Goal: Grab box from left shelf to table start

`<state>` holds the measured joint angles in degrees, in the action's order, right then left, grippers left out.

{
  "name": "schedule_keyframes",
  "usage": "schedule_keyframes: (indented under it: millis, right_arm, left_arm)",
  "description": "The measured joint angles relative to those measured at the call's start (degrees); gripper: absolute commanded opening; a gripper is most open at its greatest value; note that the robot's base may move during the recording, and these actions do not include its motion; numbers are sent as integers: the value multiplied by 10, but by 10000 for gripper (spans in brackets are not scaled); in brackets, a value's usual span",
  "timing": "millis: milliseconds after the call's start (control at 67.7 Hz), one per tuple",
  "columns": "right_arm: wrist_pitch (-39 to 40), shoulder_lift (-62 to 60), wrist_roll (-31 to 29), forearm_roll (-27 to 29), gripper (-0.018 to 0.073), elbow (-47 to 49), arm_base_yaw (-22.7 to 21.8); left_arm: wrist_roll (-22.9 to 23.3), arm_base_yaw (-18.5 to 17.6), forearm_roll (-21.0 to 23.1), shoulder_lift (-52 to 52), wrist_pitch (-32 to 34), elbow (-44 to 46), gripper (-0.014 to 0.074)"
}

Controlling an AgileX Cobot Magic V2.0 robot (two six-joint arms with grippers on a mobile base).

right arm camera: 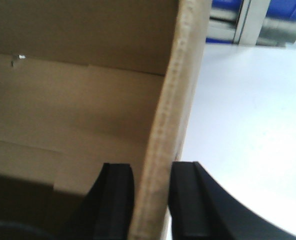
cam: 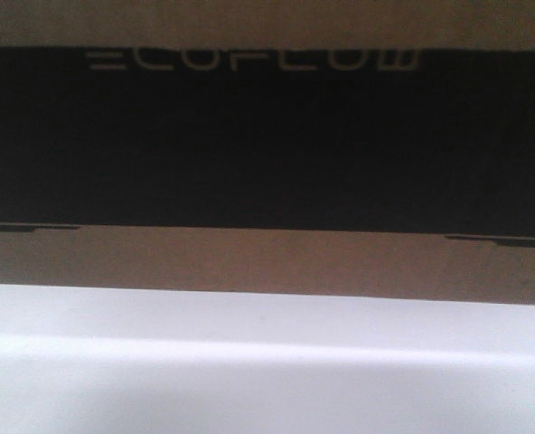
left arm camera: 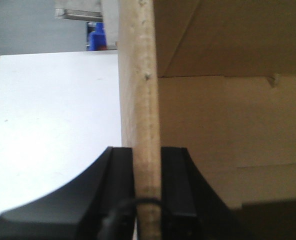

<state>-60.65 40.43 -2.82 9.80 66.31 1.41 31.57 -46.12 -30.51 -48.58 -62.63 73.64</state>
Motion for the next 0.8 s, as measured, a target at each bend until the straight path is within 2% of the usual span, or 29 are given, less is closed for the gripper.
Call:
schedule_keyframes:
  millis: [133,236,310,413,591,709,797]
  right_arm:
    - [-18,79,-14,0,57,24,0]
    - [-24,136,-28,1,57,28,0]
    - [-24,176,-33,2,57,28,0]
    - [-24,221,-34,3,57,28,0]
    - [-5,270,-33,2,57,28,0]
    - [7,301,-26,6,57,28,0]
    - [13,325,-24,8,57,28,0]
  left_arm:
    - [30,6,-35,-41,-8,10,-92]
    - [39,30,-33,-75,-12,11,-92]
    - [39,61,-15,-101,-6,11,-92]
    - [17,120,43,-138,28,10,-92]
    - [-73,235,174,-210,84,9,-92]
    - [-117,282,232,-258,100,9,-92]
    - [-141,300,256,-292,106,9,-92]
